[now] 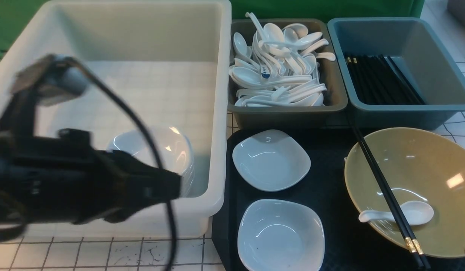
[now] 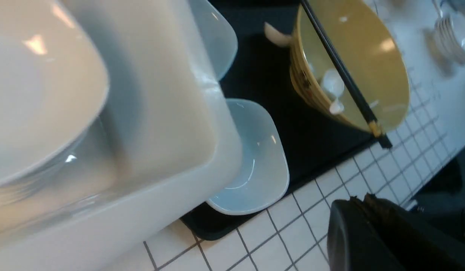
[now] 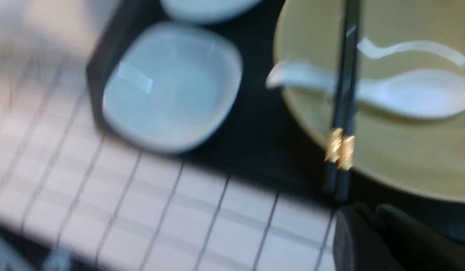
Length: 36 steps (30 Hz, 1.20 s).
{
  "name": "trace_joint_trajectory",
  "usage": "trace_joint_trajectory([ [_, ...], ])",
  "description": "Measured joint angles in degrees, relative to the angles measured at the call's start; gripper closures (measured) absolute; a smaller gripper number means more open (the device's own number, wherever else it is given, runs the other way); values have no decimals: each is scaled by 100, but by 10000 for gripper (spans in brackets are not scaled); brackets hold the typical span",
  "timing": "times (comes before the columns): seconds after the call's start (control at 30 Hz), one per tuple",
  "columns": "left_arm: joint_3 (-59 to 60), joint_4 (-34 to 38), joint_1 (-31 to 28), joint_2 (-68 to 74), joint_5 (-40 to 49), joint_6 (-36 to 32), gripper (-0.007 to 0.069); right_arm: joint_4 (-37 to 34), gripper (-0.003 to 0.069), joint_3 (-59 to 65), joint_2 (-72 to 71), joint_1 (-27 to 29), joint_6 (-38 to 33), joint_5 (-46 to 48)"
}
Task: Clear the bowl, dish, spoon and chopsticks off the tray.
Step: Use the right arm to grab the chopsticks
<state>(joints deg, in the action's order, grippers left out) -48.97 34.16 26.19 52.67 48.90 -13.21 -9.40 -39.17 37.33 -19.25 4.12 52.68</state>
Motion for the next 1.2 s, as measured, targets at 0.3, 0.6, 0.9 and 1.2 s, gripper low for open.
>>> trace_joint_trajectory([
  [0.3,-533,-1153,1766,470,-565,307,625,190,524,-1980,2976,-77,-633,641],
  [0.6,-533,-1150,1866,470,-371,239,625,381,300,-2360,4137,46,-555,362],
  [0.9,-533,-1107,1872,465,-338,130,625,-283,252,-2360,5208,781,-1008,-266],
  [1.2,-533,-1079,1872,465,-389,70,625,-364,259,-2360,5674,844,-1052,-570],
])
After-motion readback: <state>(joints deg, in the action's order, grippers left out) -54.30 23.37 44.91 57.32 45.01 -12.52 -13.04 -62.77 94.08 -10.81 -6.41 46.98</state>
